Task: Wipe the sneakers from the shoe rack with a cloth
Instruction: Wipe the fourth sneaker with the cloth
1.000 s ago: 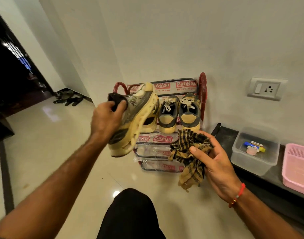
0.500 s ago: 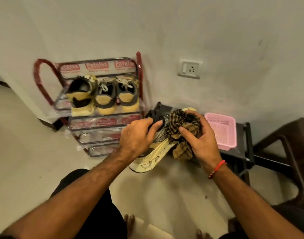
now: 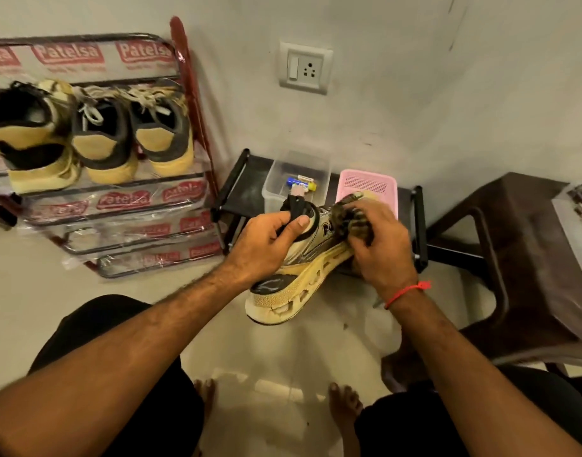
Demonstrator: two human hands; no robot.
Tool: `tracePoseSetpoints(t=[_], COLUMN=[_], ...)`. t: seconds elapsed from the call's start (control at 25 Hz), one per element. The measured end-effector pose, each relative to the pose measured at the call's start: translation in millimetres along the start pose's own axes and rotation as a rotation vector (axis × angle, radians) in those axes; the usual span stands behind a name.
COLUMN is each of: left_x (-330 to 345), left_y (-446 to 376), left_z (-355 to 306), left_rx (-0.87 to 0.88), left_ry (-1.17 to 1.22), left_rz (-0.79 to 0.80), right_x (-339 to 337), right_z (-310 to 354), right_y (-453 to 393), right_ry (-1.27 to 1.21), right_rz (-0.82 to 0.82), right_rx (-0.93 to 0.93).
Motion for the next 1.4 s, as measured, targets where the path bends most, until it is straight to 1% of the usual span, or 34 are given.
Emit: tracePoseSetpoints(t=[0.04, 0.12, 0.16, 0.24, 0.28, 0.32, 0.4, 0.44, 0.48, 0.56, 0.64, 0.68, 0.72, 0.76, 0.8, 0.84, 0.88, 0.92, 0.96, 1.0, 1.08, 1.12, 1.16, 1.2, 1.28, 1.32, 1.36, 1.4], left_x=[0.0, -4.7, -8.2, -14.2, -14.7, -13.4, -8.0, -6.2, -5.6, -9.8, -15.4, -16.9, -17.6, -17.8, -16.7, -15.4, -13.3, -11.2, -10.4, -11.0, -15.3, -17.4, -18.4, -19.1, -19.3, -19.2, -19.3, -20.2], left_y=[-0.1, -1.3, -1.5, -0.5, 1.1, 3.5, 8.0, 8.7, 7.8, 3.5, -0.3, -1.2, -1.0, -0.2, 1.1, 2.6, 3.4, 3.9, 3.7, 3.4, 1.6, 1.1, 1.4, 1.7, 3.3, 3.7, 3.6, 2.6], left_z=[1.0, 5.2, 6.9, 7.2, 5.4, 4.1, 1.2, 0.0, 0.2, 1.6, 5.4, 6.4, 7.7, 7.6, 7.7, 7.1, 6.8, 5.8, 6.2, 6.8, 10.9, 11.9, 12.0, 12.8, 13.5, 13.7, 14.4, 14.9], left_rx=[-0.042, -0.156, -0.196, -0.224, -0.228, -0.230, -0.210, -0.200, -0.196, -0.209, -0.214, -0.211, -0.212, -0.227, -0.250, -0.270, -0.274, -0.277, -0.284, -0.300, -0.317, -0.318, -0.322, -0.329, -0.357, -0.369, -0.376, -0.379], left_ry=[0.023, 0.159, 0.224, 0.259, 0.255, 0.244, 0.210, 0.196, 0.191, 0.199, 0.222, 0.230, 0.244, 0.264, 0.289, 0.303, 0.296, 0.277, 0.266, 0.265, 0.264, 0.262, 0.273, 0.306, 0.380, 0.391, 0.393, 0.395], left_rz=[-0.012, -0.053, -0.049, 0.009, 0.046, 0.080, 0.129, 0.136, 0.125, 0.061, 0.040, 0.053, 0.069, 0.082, 0.092, 0.100, 0.108, 0.116, 0.108, 0.085, 0.041, 0.038, 0.047, 0.058, 0.077, 0.074, 0.062, 0.042], right_x=[9.3, 34.7, 43.6, 41.0, 33.8, 24.2, 1.9, -2.0, 3.1, 26.0, 49.5, 52.7, 50.2, 43.4, 33.4, 21.1, 11.1, 9.4, 16.0, 27.2, 49.5, 53.7, 52.4, 47.5, 30.7, 25.4, 28.7, 37.4], right_z=[15.3, 59.7, 75.6, 76.7, 61.6, 41.6, 3.7, -3.6, 0.5, 39.2, 79.2, 87.0, 82.2, 67.1, 45.7, 24.7, 7.3, 0.1, 6.6, 25.4, 73.4, 81.5, 77.9, 63.2, 22.5, 10.4, 10.3, 25.0], right_y=[7.3, 33.3, 46.8, 47.3, 36.6, 23.3, -0.2, -2.6, 2.3, 25.4, 53.8, 60.2, 55.7, 43.4, 28.1, 12.7, 3.1, 1.5, 7.1, 18.6, 51.7, 59.5, 54.4, 42.0, 12.2, 5.8, 8.5, 16.5], right_ry=[-0.033, -0.097, -0.091, -0.023, 0.013, 0.039, 0.041, 0.034, 0.028, -0.053, -0.110, -0.077, -0.032, 0.009, 0.039, 0.050, 0.045, 0.046, 0.047, 0.023, -0.050, -0.043, -0.028, 0.003, 0.041, 0.042, 0.039, 0.020], right_rz=[0.043, 0.150, 0.198, 0.211, 0.170, 0.121, 0.010, -0.009, 0.007, 0.098, 0.252, 0.295, 0.285, 0.222, 0.149, 0.073, 0.035, 0.033, 0.062, 0.120, 0.301, 0.387, 0.420, 0.379, 0.229, 0.184, 0.169, 0.192], right_rx=[-0.035, -0.174, -0.239, -0.346, -0.334, -0.250, -0.009, 0.068, 0.084, -0.073, -0.310, -0.422, -0.483, -0.463, -0.355, -0.205, -0.065, 0.018, 0.019, -0.067, -0.333, -0.441, -0.483, -0.447, -0.209, -0.116, -0.094, -0.137])
Point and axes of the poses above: each hand's wrist, its own y-axis away from the middle knuckle, its own x-axis out of the palm, z = x × y, the point moved 4 cm from there along -y, towards the middle knuckle, and after that the axes turned 4 degrees about -x, right-handed, at the moved point
